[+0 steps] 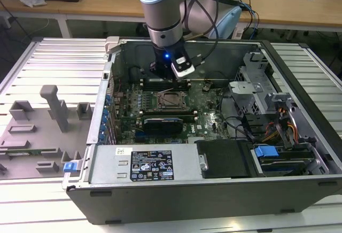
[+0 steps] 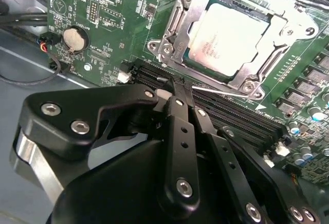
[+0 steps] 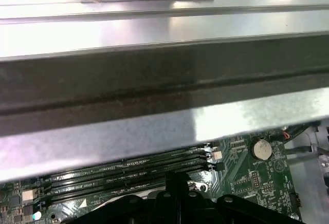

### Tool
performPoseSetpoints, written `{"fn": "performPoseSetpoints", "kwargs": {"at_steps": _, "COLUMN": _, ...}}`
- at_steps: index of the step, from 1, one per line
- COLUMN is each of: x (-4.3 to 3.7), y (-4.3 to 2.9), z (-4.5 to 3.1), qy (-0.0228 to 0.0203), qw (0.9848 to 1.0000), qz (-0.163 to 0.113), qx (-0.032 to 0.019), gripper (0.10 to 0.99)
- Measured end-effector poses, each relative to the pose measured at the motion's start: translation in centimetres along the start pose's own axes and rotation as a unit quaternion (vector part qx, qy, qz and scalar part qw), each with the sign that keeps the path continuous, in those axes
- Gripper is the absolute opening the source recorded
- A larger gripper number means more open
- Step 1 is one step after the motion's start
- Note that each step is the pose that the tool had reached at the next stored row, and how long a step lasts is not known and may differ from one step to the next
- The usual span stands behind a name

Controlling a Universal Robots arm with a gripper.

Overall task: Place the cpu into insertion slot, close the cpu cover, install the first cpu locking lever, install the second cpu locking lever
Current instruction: 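Install the first cpu locking lever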

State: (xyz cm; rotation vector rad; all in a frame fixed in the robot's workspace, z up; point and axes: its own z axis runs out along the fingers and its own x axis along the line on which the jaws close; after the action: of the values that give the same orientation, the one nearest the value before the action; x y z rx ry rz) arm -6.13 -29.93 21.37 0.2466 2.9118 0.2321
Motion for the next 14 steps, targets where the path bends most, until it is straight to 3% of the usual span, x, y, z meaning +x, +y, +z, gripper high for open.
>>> {"fn": "performPoseSetpoints", "kwargs": {"at_steps": 14, "x": 0.55, "y": 0.57, "z": 0.26, "qy": -0.0050, "qw": 0.9996, "qz": 0.027, "qx": 0.0065, "gripper": 0.106}}
